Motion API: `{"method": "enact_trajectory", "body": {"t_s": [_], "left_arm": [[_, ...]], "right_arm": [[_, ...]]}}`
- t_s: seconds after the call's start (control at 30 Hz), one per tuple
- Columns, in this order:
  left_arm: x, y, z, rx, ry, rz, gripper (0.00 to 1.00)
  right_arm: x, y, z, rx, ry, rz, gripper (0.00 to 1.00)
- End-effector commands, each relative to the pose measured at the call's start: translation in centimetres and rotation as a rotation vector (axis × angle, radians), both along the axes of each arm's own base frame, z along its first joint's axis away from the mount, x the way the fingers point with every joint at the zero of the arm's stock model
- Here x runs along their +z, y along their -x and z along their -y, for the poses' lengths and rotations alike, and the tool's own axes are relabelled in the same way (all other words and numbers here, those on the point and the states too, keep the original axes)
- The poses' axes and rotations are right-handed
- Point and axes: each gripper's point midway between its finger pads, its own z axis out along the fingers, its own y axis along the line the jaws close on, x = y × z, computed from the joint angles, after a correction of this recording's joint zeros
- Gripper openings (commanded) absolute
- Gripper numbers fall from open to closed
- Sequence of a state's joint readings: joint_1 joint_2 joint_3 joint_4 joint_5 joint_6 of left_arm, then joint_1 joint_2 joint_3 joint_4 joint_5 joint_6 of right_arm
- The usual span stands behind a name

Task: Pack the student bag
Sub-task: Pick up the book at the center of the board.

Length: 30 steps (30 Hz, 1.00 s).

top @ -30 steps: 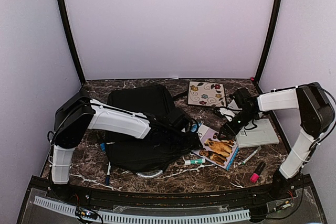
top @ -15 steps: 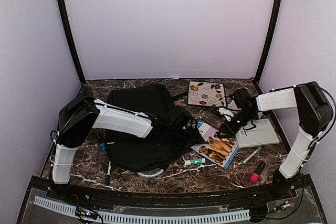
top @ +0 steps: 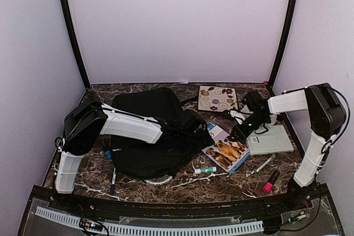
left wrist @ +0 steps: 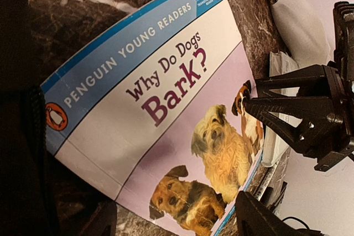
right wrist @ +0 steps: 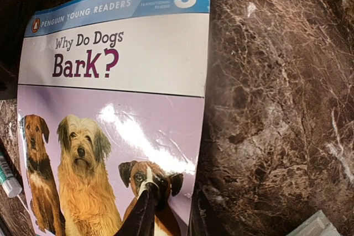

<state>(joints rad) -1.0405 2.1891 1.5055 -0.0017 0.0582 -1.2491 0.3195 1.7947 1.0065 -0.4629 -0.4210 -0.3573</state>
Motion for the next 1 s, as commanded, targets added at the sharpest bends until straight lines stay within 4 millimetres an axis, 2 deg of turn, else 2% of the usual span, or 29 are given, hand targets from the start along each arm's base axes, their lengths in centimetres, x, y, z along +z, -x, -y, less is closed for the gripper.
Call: {"method": "enact_trajectory", "body": {"t_s": [0.0, 0.27, 0.37, 0.57, 0.7, 0.8, 0.97], "left_arm": [[4.5, -4.1, 2.5, 0.013, 0.203, 0.23, 0.76], [9.3, -4.0, 4.1, -0.023, 0.436, 0.345, 0.72], [10.0, -3.9, 4.7, -0.043, 0.448, 0.345, 0.72], [7.1, -3.5, 4.8, -0.022, 0.398, 0.223, 0.71], [5.6, -3.2, 4.4, -0.006, 0.365, 0.179, 0.59], [5.2, -3.0, 4.2, -0.008, 0.345, 0.162, 0.49], [6.4, -2.9, 3.0, 0.007, 0.294, 0.211, 0.37]], "right_arm": [[-4.2, 5.9, -0.6, 0.059, 0.016, -0.245, 0.22], [-4.4, 5.9, -0.7, 0.056, 0.012, -0.261, 0.22], [-4.6, 5.9, -0.7, 0.056, 0.012, -0.271, 0.22], [-4.8, 5.8, -0.8, 0.052, 0.009, -0.284, 0.22], [-4.8, 5.8, -0.8, 0.05, 0.01, -0.28, 0.22], [-4.7, 5.8, -0.8, 0.05, 0.011, -0.276, 0.22], [-4.6, 5.7, -0.8, 0.049, 0.007, -0.27, 0.22]]}}
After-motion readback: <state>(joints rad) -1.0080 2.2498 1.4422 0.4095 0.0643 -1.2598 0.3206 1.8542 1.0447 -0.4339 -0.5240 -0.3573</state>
